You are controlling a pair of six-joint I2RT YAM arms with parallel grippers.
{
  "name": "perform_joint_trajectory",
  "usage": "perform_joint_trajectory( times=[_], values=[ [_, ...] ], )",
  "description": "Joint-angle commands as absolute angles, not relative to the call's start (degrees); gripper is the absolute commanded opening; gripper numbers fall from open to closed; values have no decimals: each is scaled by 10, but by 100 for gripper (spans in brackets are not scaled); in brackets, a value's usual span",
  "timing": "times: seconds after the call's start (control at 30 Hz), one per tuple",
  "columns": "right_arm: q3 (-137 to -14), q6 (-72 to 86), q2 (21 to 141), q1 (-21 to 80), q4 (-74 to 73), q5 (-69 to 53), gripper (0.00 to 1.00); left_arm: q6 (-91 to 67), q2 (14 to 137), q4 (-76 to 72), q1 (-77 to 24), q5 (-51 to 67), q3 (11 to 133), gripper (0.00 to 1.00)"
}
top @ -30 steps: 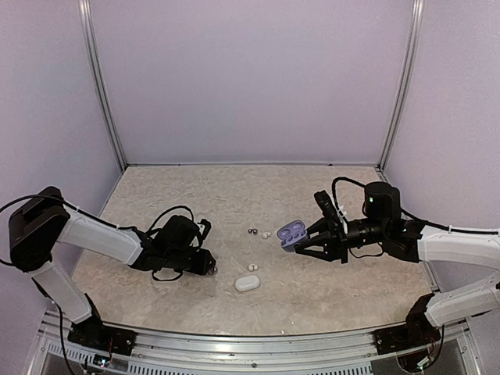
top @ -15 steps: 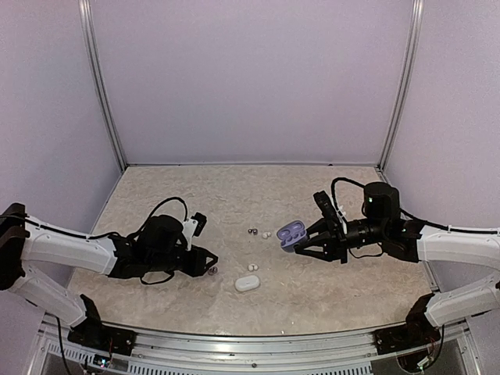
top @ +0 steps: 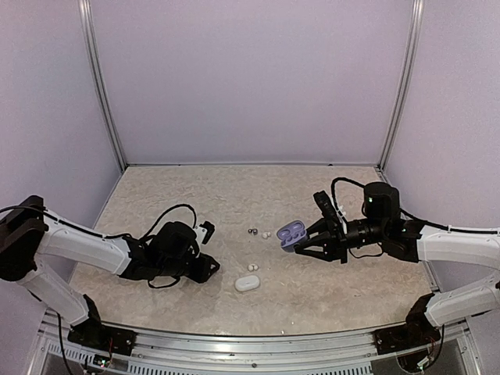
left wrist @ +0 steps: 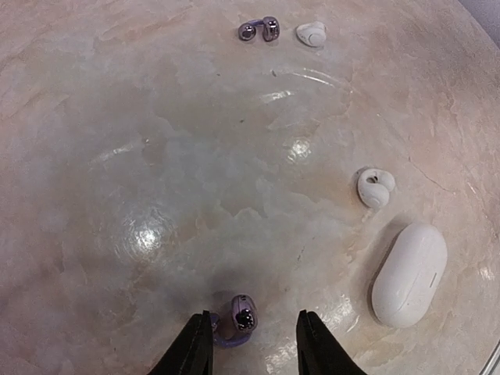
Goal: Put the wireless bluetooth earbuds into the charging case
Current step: Pick up the right earbud from the center of the board.
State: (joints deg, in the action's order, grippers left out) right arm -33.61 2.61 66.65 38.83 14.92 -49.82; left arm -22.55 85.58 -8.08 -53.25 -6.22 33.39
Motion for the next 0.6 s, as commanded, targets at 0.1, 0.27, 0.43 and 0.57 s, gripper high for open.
perform_joint_trajectory(
  times=[0.1, 0.27, 0.43, 0.57],
  values=[
    [-339, 27, 671, 384, 161, -497, 0, -249, 872, -72, -533, -92, 344, 44],
    [-339, 28, 675, 384, 163, -498, 0, -258, 898, -73, -532, -84, 350, 52],
    [-338, 27, 677, 383, 162, -497, 0, -259, 916, -82, -534, -73, 355, 48],
    [-338, 25, 682, 384, 163, -496, 0, -250, 928, -84, -536, -71, 365, 41]
  ],
)
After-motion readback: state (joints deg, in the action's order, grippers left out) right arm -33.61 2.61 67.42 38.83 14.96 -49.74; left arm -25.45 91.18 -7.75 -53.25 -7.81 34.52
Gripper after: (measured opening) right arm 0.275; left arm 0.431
